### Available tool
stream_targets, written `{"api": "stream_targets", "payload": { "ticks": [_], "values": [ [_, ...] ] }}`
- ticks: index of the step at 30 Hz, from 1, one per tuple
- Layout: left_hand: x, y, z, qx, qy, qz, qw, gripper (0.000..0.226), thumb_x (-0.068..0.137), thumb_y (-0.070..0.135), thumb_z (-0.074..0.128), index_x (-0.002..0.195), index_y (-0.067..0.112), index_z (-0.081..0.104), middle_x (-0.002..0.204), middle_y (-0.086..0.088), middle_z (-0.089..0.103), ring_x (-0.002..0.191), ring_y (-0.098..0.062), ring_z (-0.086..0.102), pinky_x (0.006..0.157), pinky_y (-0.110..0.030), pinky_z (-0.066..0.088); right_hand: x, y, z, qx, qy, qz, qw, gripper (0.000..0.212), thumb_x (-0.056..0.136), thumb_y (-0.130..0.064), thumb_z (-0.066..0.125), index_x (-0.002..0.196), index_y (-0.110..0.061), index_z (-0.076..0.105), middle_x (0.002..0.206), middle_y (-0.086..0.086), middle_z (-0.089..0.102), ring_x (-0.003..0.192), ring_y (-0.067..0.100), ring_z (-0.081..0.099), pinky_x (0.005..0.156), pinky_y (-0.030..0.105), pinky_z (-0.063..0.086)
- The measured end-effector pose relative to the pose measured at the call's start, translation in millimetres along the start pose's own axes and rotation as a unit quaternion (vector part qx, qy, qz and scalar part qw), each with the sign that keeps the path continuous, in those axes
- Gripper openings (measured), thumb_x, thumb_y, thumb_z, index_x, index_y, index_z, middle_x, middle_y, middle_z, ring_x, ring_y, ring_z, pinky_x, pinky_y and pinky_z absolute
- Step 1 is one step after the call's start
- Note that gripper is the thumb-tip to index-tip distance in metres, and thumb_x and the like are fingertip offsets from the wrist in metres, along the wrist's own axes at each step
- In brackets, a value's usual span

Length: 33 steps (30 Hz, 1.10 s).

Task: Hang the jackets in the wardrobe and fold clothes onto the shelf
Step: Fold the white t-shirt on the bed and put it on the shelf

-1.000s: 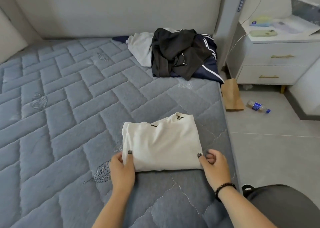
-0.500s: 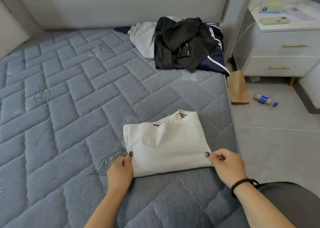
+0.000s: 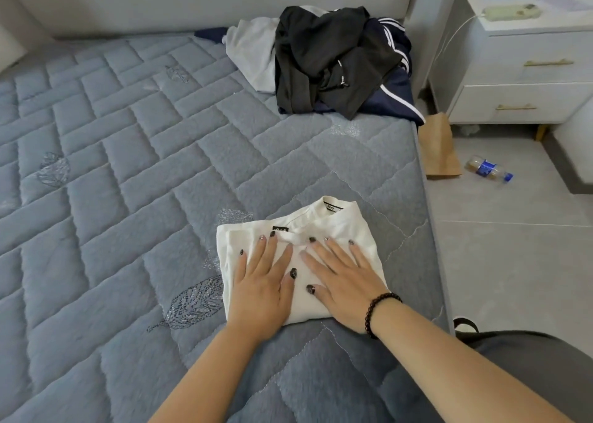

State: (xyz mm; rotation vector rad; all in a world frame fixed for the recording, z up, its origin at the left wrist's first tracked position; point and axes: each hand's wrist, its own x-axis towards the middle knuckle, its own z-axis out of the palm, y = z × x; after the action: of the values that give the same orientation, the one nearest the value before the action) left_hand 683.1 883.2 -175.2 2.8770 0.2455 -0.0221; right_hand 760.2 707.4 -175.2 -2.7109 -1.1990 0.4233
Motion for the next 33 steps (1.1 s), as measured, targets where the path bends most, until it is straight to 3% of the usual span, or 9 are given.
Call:
{"api": "stream_targets", "payload": {
  "ticks": [5,9,13,17,22,24,26,28,33],
  "values": [
    [6,1,8,-0.008,0.009,-0.058,0.998,0.069,0.088,0.06,0.008,0.153,0.037,0.013,0.162,-0.001,-0.009,0.148,-0.018,-0.018,0.119,-0.041,-0.012,11,11,11,0.007,0.039,0.084,0.996,0.082,0.084,-0.069,-0.001,0.151,-0.024,-0.013,0.156,-0.008,-0.026,0.138,0.009,-0.034,0.112,0.038,-0.026],
    [2,3,8,-0.027,0.031,-0.095,0.995,0.072,0.086,0.063,0.015,0.151,0.033,0.023,0.163,-0.002,-0.006,0.149,-0.018,-0.014,0.118,-0.036,-0.013,11,6,15,0.034,0.058,0.16,0.985,0.095,0.079,-0.077,0.001,0.149,-0.017,-0.019,0.144,-0.007,-0.043,0.139,0.01,-0.032,0.115,0.05,-0.014],
    [-9,13,6,-0.121,0.099,-0.256,0.954,0.083,0.083,0.068,0.037,0.15,0.023,0.019,0.162,-0.011,0.001,0.15,-0.022,-0.003,0.12,-0.043,0.001,4,3,10,0.121,0.102,0.214,0.964,0.104,0.08,-0.078,0.031,0.15,-0.016,-0.015,0.15,-0.007,-0.036,0.145,0.013,-0.014,0.118,0.047,0.003],
    [-9,13,-7,-0.25,0.137,-0.372,0.883,0.078,0.069,0.055,0.073,0.127,0.01,0.044,0.128,-0.012,0.051,0.123,-0.036,0.047,0.099,-0.051,0.04,-3,-11,2,0.222,0.164,0.277,0.92,0.115,0.073,-0.066,0.064,0.152,-0.021,-0.006,0.157,0.004,-0.015,0.144,0.023,0.004,0.116,0.039,0.021],
    [-6,-2,-28,-0.376,0.05,-0.428,0.82,0.057,0.062,0.039,0.086,0.105,0.013,0.059,0.102,-0.003,0.065,0.087,-0.023,0.061,0.075,-0.038,0.049,-3,4,-18,0.414,0.133,0.384,0.815,0.118,0.059,-0.036,0.087,0.147,-0.019,0.011,0.145,0.002,0.03,0.132,0.025,0.033,0.104,0.039,0.038],
    [-6,-4,-40,-0.456,0.024,-0.452,0.766,0.046,0.061,0.028,0.09,0.093,0.008,0.063,0.094,-0.008,0.07,0.08,-0.024,0.064,0.071,-0.036,0.052,-8,14,-28,0.565,0.095,0.377,0.728,0.098,0.062,-0.024,0.088,0.142,-0.012,0.033,0.139,0.003,0.047,0.124,0.025,0.05,0.103,0.04,0.043],
    [-3,2,-54,-0.524,0.0,-0.448,0.725,0.045,0.057,0.019,0.092,0.09,0.004,0.065,0.084,-0.011,0.073,0.077,-0.028,0.068,0.065,-0.036,0.056,-20,20,-37,0.649,0.083,0.366,0.661,0.059,0.063,-0.019,0.087,0.114,-0.009,0.061,0.114,0.008,0.068,0.099,0.026,0.067,0.089,0.045,0.054],
    [0,17,-63,-0.541,-0.026,-0.419,0.729,0.048,0.054,0.02,0.093,0.091,0.004,0.067,0.078,-0.009,0.074,0.074,-0.028,0.069,0.059,-0.032,0.054,-39,25,-46,0.695,0.069,0.376,0.608,0.046,0.064,-0.021,0.086,0.103,-0.006,0.067,0.093,0.01,0.074,0.083,0.027,0.072,0.077,0.044,0.058],
    [3,85,-89,-0.559,-0.027,-0.29,0.776,0.046,0.052,0.029,0.093,0.091,0.02,0.071,0.083,0.003,0.075,0.07,-0.017,0.071,0.049,-0.024,0.05,-110,52,-79,0.774,0.154,0.368,0.493,0.026,0.076,-0.019,0.076,0.099,-0.009,0.071,0.089,0.011,0.075,0.081,0.029,0.072,0.073,0.044,0.058]
  ]
}}
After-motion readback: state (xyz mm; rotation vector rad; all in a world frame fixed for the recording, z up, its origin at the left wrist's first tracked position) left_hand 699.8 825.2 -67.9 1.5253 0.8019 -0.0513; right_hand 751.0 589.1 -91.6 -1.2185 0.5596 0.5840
